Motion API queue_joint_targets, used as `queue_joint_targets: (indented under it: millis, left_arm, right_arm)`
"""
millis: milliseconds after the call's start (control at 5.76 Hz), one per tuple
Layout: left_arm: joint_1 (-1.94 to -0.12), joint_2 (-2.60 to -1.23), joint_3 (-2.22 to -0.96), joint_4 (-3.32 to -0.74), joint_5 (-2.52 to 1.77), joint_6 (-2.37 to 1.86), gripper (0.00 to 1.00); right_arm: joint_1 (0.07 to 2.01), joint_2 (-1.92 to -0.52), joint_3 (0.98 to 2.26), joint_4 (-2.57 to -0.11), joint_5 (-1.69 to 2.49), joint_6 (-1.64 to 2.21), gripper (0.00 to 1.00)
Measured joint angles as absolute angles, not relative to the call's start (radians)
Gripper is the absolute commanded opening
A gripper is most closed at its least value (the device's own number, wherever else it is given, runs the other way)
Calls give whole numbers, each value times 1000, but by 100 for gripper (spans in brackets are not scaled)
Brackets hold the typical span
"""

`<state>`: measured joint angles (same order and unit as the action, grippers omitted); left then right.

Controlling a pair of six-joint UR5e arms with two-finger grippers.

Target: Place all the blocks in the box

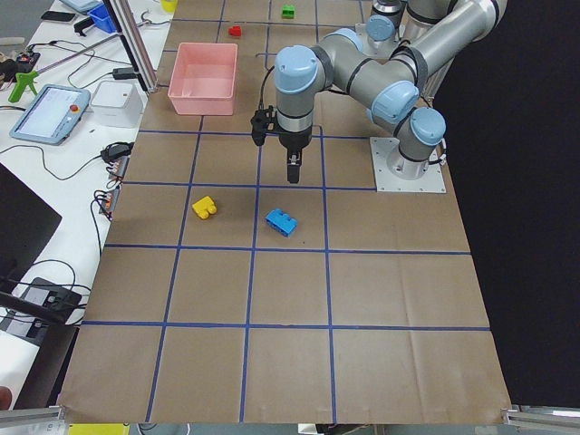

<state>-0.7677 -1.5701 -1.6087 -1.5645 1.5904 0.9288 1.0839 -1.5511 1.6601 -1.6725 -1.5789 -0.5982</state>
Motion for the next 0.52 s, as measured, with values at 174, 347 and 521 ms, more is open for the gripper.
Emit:
queue_joint_targets:
  millis: [174, 347, 521]
  left_arm:
    - [-757, -1576, -1617, -1556, 1590, 1088, 100]
    - [-754, -1579, -1641, -1538, 1588, 1294, 99]
    - [-754, -1579, -1689, -1494, 1583, 1469, 99]
  right_arm:
    - [1023, -1549, 1723, -1788, -1584, -622, 100]
    - [993, -1549, 1813, -1919, -1590, -595, 100]
    - [980, -1545, 1895, -2012, -1596, -566, 100]
